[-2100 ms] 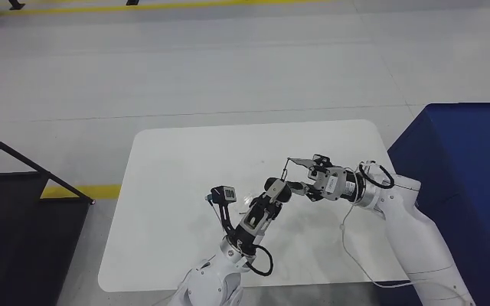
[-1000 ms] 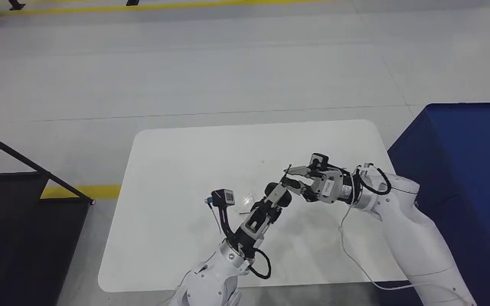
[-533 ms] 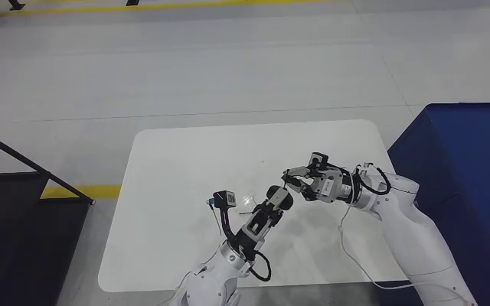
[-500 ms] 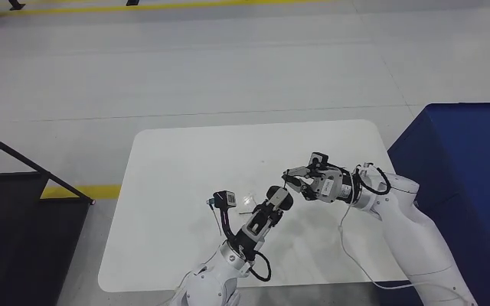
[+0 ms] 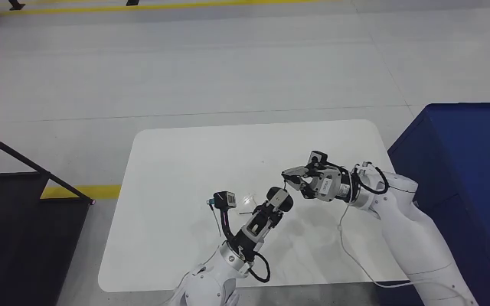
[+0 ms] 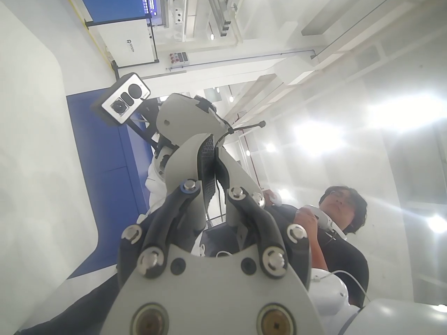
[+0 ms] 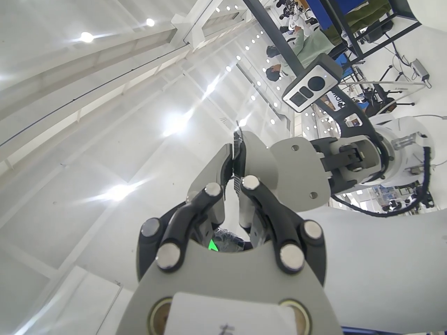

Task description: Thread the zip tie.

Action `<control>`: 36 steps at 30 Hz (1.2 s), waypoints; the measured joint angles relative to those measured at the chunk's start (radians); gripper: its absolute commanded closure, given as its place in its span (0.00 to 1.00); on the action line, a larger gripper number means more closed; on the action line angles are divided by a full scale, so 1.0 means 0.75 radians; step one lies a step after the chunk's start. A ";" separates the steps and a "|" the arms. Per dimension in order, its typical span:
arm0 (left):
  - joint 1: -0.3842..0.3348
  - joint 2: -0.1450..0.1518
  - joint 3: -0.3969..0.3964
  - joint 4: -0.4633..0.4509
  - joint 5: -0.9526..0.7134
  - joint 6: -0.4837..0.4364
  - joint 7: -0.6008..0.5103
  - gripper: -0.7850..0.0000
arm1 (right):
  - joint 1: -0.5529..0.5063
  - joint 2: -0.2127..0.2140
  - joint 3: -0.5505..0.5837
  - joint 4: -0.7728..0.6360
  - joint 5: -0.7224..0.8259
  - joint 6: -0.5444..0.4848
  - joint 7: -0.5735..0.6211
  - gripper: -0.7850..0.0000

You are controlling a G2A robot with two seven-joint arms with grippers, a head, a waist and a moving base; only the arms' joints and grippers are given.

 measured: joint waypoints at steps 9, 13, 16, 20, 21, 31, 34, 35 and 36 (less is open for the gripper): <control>-0.008 0.009 0.009 0.025 0.080 0.034 -0.056 1.00 | 0.002 0.000 0.008 0.002 0.013 -0.067 -0.002 1.00; -0.010 0.012 0.016 0.036 0.140 0.065 -0.060 1.00 | 0.000 0.002 0.009 0.000 0.013 -0.072 0.000 1.00; -0.013 0.013 0.019 0.040 0.160 0.088 -0.046 1.00 | 0.000 0.002 0.012 0.002 0.025 -0.071 0.002 1.00; -0.018 0.010 0.021 0.041 0.143 0.097 -0.012 1.00 | 0.002 0.002 0.025 0.015 0.064 -0.072 -0.010 1.00; -0.018 0.009 0.020 0.040 0.132 0.094 -0.003 1.00 | 0.002 0.002 0.029 0.019 0.077 -0.070 -0.016 1.00; -0.019 0.014 0.014 0.068 0.194 0.120 0.016 1.00 | 0.001 0.003 0.071 0.028 0.143 -0.093 -0.043 1.00; -0.021 0.014 0.014 0.074 0.224 0.141 0.035 1.00 | -0.002 0.003 0.077 0.019 0.157 -0.094 -0.048 1.00; -0.022 0.014 0.015 0.076 0.231 0.145 0.040 1.00 | -0.004 0.003 0.078 0.017 0.160 -0.095 -0.050 1.00; -0.022 0.014 0.016 0.078 0.238 0.148 0.043 1.00 | -0.006 0.003 0.079 0.015 0.163 -0.096 -0.052 1.00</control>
